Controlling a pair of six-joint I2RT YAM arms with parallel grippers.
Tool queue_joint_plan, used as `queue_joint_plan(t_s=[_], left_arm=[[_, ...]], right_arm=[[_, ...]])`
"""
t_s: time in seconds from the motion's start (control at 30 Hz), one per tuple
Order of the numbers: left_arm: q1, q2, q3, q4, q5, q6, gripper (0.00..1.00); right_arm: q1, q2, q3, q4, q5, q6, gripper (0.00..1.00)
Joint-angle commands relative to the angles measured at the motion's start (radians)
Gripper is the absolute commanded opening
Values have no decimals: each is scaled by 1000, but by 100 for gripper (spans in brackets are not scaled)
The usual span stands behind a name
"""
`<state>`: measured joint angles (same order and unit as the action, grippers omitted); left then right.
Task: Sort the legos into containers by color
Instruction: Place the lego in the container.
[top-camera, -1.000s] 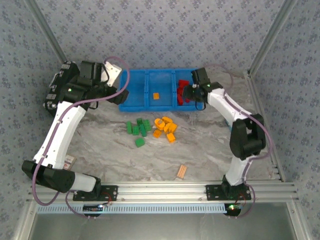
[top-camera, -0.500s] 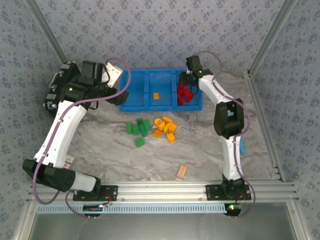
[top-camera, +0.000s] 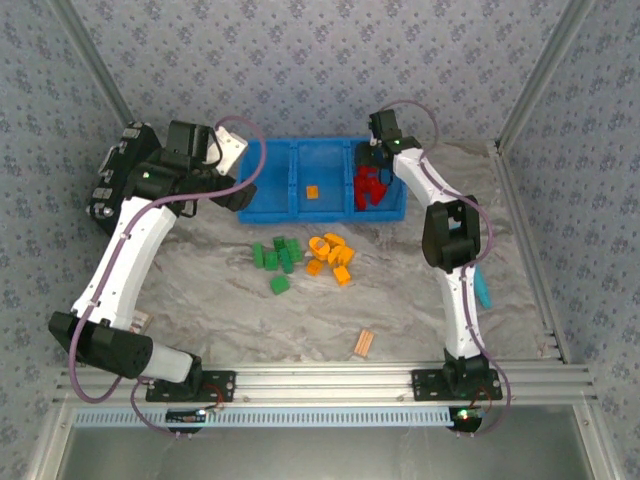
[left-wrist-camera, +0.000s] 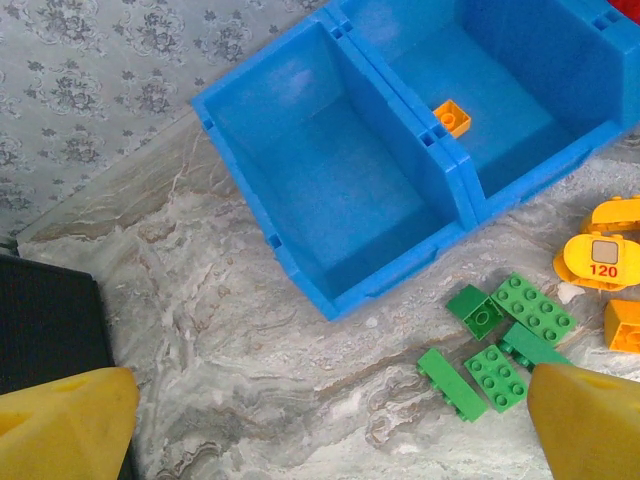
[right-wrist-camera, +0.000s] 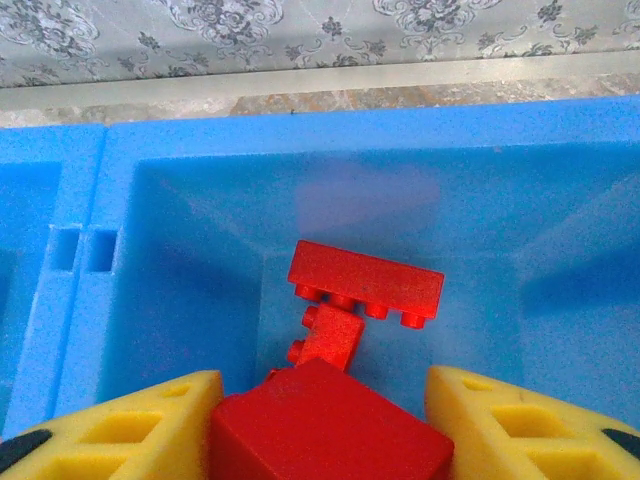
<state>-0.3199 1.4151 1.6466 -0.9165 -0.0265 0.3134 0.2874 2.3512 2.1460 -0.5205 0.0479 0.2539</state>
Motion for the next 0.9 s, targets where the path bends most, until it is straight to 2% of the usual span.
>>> queue_joint_plan(t_s=[0.0, 0.33, 0.47, 0.57, 0.67, 0.77, 0.87], left_arm=[[5, 4, 8, 2, 19, 11, 100], [-1, -7, 22, -14, 16, -26, 100], [-5, -9, -9, -14, 7, -126, 100], [-5, -21, -84, 10, -11, -253, 100], [-22, -67, -214, 72, 43, -374, 100], [-96, -117, -375, 141, 25, -423, 100], [-168, -122, -490, 193, 56, -461, 100]], right_arm=[[11, 13, 15, -19, 8, -21, 60], [11, -70, -79, 18, 2, -39, 63], [11, -139, -157, 51, -22, -64, 64], [15, -218, -241, 88, -37, -92, 65], [17, -301, -311, 90, -44, -133, 65], [21, -397, -404, 98, -50, -165, 66], [31, -506, -537, 143, -80, -174, 66]])
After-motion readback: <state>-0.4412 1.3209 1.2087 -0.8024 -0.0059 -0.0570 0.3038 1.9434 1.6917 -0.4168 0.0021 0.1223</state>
